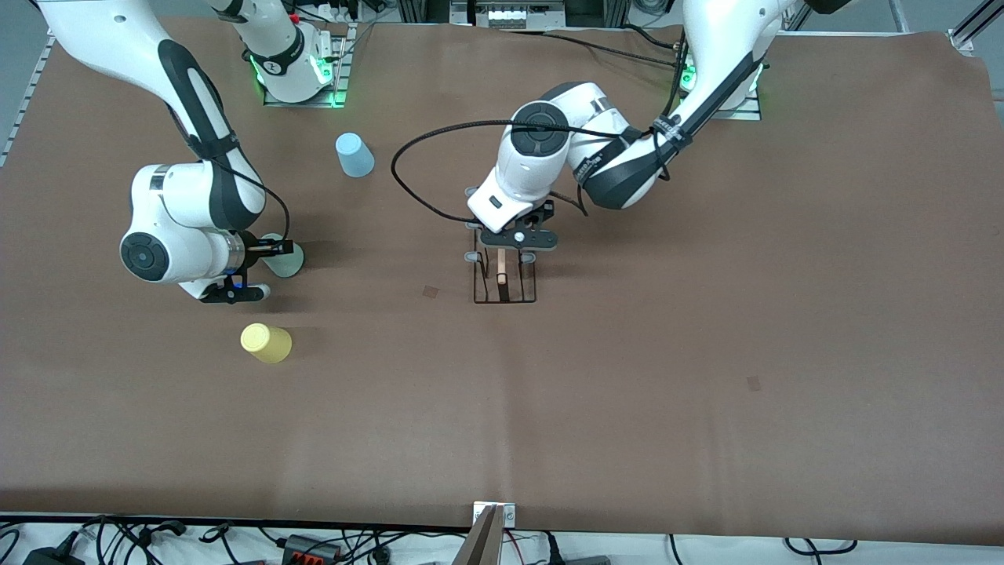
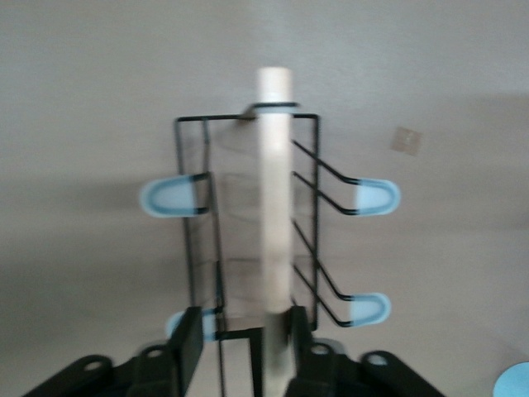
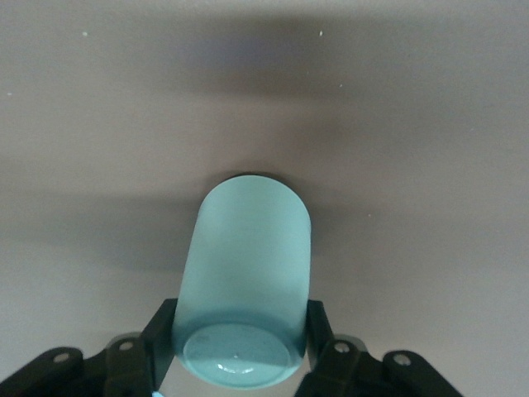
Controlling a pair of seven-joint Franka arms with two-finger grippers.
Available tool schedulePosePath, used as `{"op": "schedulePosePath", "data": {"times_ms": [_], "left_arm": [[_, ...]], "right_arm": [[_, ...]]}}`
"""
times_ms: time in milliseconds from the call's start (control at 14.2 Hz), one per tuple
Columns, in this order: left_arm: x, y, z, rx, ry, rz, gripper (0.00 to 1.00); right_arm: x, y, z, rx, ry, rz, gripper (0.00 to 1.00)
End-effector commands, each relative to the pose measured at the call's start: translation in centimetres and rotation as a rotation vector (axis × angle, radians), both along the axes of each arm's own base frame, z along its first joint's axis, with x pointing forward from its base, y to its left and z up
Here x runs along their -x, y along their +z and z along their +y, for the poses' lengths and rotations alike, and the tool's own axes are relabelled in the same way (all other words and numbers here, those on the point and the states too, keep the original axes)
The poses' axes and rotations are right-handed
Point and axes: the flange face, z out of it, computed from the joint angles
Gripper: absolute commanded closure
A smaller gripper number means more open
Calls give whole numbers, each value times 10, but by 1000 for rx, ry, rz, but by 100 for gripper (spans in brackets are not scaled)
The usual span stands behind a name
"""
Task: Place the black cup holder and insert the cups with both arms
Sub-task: 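Release the rack and withdraw the left gripper while the right gripper lifts the cup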
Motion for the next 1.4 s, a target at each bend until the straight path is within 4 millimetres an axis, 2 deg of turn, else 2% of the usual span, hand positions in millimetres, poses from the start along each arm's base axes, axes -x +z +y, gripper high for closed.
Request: {"op": "schedulePosePath", "data": {"times_ms": [0, 211, 421, 561, 772, 912, 982, 1053, 1193, 1333], "left_arm": [[-21, 64, 41, -96, 38, -25, 0], [-50, 111, 96, -118, 23, -36, 0], [-67, 155, 155, -138, 51, -70, 0], [-77, 174, 196, -120, 92, -40, 0], [-109, 197, 290, -27, -28, -36, 0], [-116, 211, 344, 2, -26, -3, 0], [-118, 219, 362, 10, -17, 3, 0], [-117, 227, 370, 0, -20, 4, 0], [-116, 228, 376, -8, -15, 16, 0], [-115, 228, 376, -11, -30, 26, 0]], "right_arm": [[-18, 50, 10, -16, 8, 5, 85], [-42, 111, 46, -32, 64, -1, 85], [-45, 153, 109, -52, 157, -21, 85], [-37, 163, 150, -75, 153, -27, 85], [-27, 179, 202, -148, 140, -32, 85], [-14, 182, 235, -143, 115, -24, 85], [-4, 184, 257, -133, 122, -24, 85], [6, 188, 277, -127, 138, -28, 85], [24, 193, 316, -105, 139, -36, 85], [43, 187, 347, -85, 145, -33, 85]]}}
